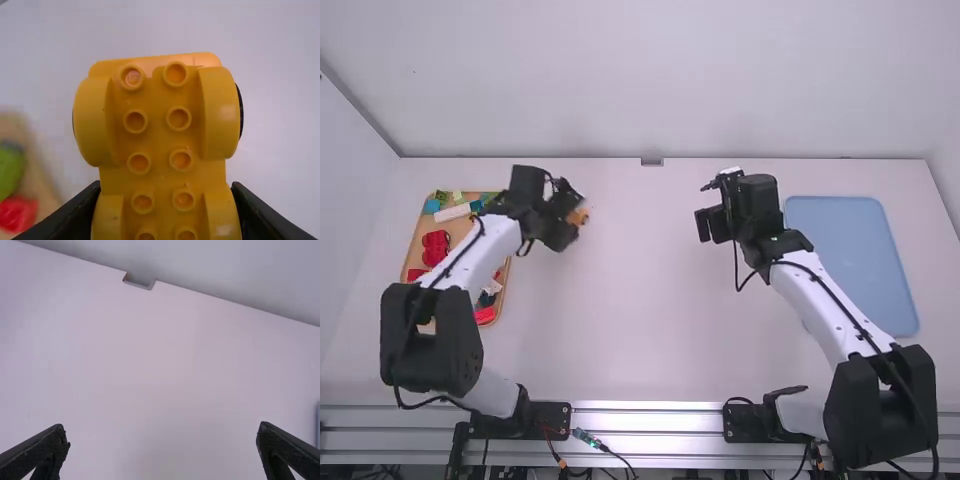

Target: Assemble lego blocks to make yellow taxi

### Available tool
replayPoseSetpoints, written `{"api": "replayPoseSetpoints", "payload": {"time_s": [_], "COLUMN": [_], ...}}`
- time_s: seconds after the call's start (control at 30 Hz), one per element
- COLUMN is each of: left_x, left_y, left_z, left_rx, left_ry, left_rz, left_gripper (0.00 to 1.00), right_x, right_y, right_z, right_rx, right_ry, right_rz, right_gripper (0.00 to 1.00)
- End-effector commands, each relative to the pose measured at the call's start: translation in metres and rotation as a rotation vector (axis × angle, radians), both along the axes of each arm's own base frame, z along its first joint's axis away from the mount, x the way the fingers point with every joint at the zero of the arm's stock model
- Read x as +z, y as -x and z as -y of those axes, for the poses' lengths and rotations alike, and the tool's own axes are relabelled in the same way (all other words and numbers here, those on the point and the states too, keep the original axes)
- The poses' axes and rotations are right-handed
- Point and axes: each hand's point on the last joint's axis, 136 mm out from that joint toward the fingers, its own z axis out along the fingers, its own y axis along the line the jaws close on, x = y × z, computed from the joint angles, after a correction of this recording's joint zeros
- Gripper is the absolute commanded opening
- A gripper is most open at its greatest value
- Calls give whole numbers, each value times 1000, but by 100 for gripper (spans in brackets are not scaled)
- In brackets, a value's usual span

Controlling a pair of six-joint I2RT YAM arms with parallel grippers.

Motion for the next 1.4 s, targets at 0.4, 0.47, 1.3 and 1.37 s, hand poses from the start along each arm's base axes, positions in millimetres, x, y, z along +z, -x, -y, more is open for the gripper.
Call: {"api": "replayPoseSetpoints", "payload": {"time_s": [0.4,0.47,1.3,1.37], "left_x": [-66,-70,-117,-111], "left_y": [98,97,59,46], "left_z": [133,136,137,128], "left_rx": [-874,-890,-829,-726], "left_ry": [-123,-117,-194,-242], "left_rz": [-42,-60,-144,-141], "left_gripper": [50,50,99,99], "right_x": [22,17,9,11], "right_y": [28,32,71,70], "right_z": [22,28,32,27], "right_rx": [-19,-31,51,71], "right_ry": [21,19,-37,-30], "right_rz": [46,55,161,175], "right_gripper": [99,99,99,99]}}
